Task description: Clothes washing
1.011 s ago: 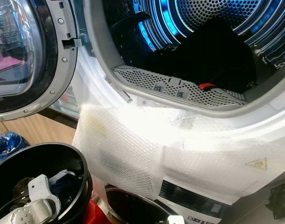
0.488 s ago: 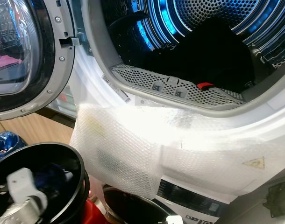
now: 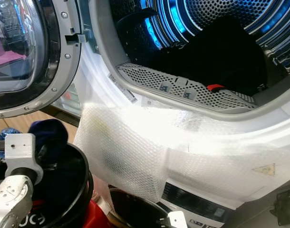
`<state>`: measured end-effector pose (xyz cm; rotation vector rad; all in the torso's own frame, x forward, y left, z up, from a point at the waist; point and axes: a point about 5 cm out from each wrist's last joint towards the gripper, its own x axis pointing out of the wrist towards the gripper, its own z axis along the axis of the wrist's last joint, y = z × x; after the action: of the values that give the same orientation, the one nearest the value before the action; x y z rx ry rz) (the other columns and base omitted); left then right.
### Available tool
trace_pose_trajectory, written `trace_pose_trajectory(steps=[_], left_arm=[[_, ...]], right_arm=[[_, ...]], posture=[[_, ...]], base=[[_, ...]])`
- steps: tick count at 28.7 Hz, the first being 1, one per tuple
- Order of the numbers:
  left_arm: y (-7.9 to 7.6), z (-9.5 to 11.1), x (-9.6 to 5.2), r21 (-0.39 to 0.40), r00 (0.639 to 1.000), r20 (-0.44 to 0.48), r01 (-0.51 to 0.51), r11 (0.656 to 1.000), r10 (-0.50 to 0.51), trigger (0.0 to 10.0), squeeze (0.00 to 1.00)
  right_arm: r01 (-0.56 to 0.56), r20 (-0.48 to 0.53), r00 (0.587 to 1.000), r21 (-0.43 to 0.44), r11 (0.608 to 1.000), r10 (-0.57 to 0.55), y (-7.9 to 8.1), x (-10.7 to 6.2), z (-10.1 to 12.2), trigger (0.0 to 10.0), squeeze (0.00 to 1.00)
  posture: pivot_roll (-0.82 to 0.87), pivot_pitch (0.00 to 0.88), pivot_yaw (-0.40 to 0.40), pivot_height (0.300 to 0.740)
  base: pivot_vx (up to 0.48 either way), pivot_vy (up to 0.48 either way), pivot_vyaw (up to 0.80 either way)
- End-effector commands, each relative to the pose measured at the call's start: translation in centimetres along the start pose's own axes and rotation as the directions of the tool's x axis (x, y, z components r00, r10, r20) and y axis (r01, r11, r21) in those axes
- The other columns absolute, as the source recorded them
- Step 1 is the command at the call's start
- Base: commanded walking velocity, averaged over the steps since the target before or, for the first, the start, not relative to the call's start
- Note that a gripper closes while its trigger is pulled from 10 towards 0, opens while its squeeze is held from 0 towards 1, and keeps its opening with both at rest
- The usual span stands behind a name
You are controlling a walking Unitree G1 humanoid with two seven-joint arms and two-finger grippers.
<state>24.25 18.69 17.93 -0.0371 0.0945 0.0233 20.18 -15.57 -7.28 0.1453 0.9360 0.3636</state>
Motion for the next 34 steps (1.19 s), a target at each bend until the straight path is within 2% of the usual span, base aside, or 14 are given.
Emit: trace_pose_trajectory(steps=[1, 7, 10, 13, 17, 21, 23, 26, 28, 29, 30, 31, 32, 34], left_arm=[[-2.2, 1.6, -0.6, 0.000, 0.968, 0.045, 0.246, 0.969, -0.246, 0.0, 0.00], [-2.8, 1.0, -2.2, 0.003, 0.875, -0.019, 0.485, 0.875, -0.485, 0.0, 0.00], [-3.0, 0.3, -3.7, -0.057, 0.781, -0.080, 0.617, 0.785, -0.620, 0.0, 0.00], [-2.9, 0.2, -4.2, -0.075, 0.751, -0.094, 0.649, 0.757, -0.653, 0.0, 0.00], [-1.0, -0.1, -6.6, -0.142, 0.643, -0.152, 0.738, 0.660, -0.751, 0.0, 0.00], [-0.5, -0.3, -7.3, -0.171, 0.609, -0.166, 0.757, 0.630, -0.776, 0.0, 0.00], [1.1, -1.2, -8.9, -0.215, 0.560, -0.259, 0.761, 0.613, -0.787, 0.0, 0.00], [1.6, -1.6, -9.9, -0.256, 0.513, -0.285, 0.773, 0.580, -0.810, 0.0, 0.00], [1.6, -1.6, -9.9, -0.261, 0.509, -0.282, 0.775, 0.576, -0.813, 0.0, 0.00], [1.9, -2.2, -10.6, -0.266, 0.460, -0.333, 0.791, 0.550, -0.823, 0.0, 0.00], [1.9, -2.2, -10.6, -0.266, 0.460, -0.333, 0.791, 0.550, -0.823, 0.0, 0.00], [2.2, -2.6, -10.8, -0.281, 0.442, -0.360, 0.789, 0.547, -0.822, 0.0, 0.00], [2.4, -2.8, -10.6, -0.286, 0.443, -0.363, 0.784, 0.551, -0.820, 0.0, 0.00], [2.6, -3.0, -10.6, -0.295, 0.435, -0.366, 0.784, 0.546, -0.823, 0.0, 0.00]], right_arm=[[-0.066, 0.054, 0.996, 0.000, 0.998, 0.066, -0.2, -0.2, 1.0, 10.0, 0.00], [-0.196, 0.097, 0.976, -0.011, 0.981, 0.196, -1.2, -1.3, 1.4, 10.0, 0.00], [-0.278, 0.076, 0.957, -0.022, 0.960, 0.279, -1.5, -1.9, 0.9, 10.0, 0.00], [-0.293, 0.068, 0.953, -0.029, 0.956, 0.294, -1.6, -2.0, 0.7, 10.0, 0.00], [-0.379, 0.088, 0.920, -0.061, 0.923, 0.383, -2.2, -3.0, 1.1, 10.0, 0.00], [-0.409, 0.089, 0.906, -0.070, 0.910, 0.414, -2.6, -3.4, 1.2, 10.0, 0.00], [-0.481, 0.138, 0.862, -0.084, 0.873, 0.488, -3.8, -5.0, 2.0, 10.0, 0.00], [-0.524, 0.191, 0.824, -0.099, 0.846, 0.533, -4.7, -6.3, 2.9, 10.0, 0.00], [-0.528, 0.194, 0.821, -0.101, 0.843, 0.537, -4.7, -6.4, 2.9, 10.0, 0.00], [-0.561, 0.225, 0.786, -0.131, 0.817, 0.576, -4.9, -7.4, 3.6, 10.0, 0.00], [-0.561, 0.225, 0.786, -0.131, 0.817, 0.576, -4.9, -7.4, 3.6, 10.0, 0.00], [-0.597, 0.241, 0.749, -0.158, 0.787, 0.617, -4.8, -8.3, 4.3, 10.0, 0.75], [-0.607, 0.238, 0.739, -0.172, 0.776, 0.631, -4.6, -8.5, 4.4, 10.0, 1.00], [-0.629, 0.230, 0.717, -0.193, 0.753, 0.658, -4.2, -8.8, 4.6, 10.0, 1.00]], posture=[[0.07, 0.029, -0.039, 0.740], [0.06, 0.033, -0.033, 0.740], [0.06, 0.035, -0.033, 0.740], [0.06, 0.035, -0.033, 0.740], [0.07, 0.048, -0.033, 0.740], [0.07, 0.049, -0.034, 0.740], [0.07, 0.052, -0.035, 0.740], [0.07, 0.057, -0.037, 0.740], [0.07, 0.057, -0.037, 0.740], [0.06, 0.056, -0.038, 0.740], [0.06, 0.056, -0.038, 0.740], [0.06, 0.057, -0.037, 0.740], [0.06, 0.055, -0.036, 0.740], [0.05, 0.054, -0.034, 0.740]], base=[[0.000, 0.000, 0.00], [0.000, 0.000, 0.00], [0.000, 0.000, 0.00], [0.000, 0.000, 0.00], [0.000, 0.000, 0.00], [0.000, 0.000, 0.00], [0.000, 0.000, 0.00], [0.000, 0.000, 0.00], [0.000, 0.000, 0.00], [0.000, 0.000, 0.00], [0.000, 0.000, 0.00], [0.000, 0.000, 0.00], [0.000, 0.000, 0.00], [0.000, 0.000, 0.00]])
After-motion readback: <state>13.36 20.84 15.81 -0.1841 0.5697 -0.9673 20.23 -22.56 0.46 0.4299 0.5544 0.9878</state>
